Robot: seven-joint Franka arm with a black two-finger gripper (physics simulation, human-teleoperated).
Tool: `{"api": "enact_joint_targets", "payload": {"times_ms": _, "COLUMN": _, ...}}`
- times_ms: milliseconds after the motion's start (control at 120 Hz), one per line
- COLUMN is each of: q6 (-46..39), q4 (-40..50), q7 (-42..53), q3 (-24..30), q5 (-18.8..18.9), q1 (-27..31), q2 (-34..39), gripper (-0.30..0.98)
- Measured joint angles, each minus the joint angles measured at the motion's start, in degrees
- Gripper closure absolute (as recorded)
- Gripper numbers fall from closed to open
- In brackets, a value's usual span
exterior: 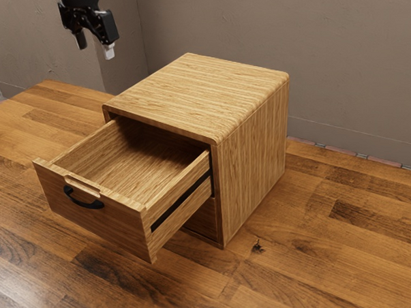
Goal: Push the drawer handle with one arm to close the drawer
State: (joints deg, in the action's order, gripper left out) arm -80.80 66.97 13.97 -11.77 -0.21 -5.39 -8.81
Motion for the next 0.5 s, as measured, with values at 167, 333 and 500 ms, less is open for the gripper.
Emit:
{"api": "enact_joint_targets", "payload": {"times_ms": 167, "q6": 0.07, "q4": 3.7, "q7": 0.12, "q3": -0.26, "q5": 0.05, "q1": -0.19, "q2": 2.94, "gripper": 0.0}}
{"api": "enact_joint_targets", "payload": {"times_ms": 333, "q6": 0.38, "q4": 26.7, "q7": -0.43, "q3": -0.02, "q5": 0.73, "q1": -0.37, "q2": 25.11, "gripper": 0.0}}
{"api": "enact_joint_targets", "payload": {"times_ms": 500, "q6": 0.65, "q4": 47.43, "q7": -4.3, "q3": 2.92, "q5": 2.97, "q1": 0.3, "q2": 44.31, "gripper": 0.24}}
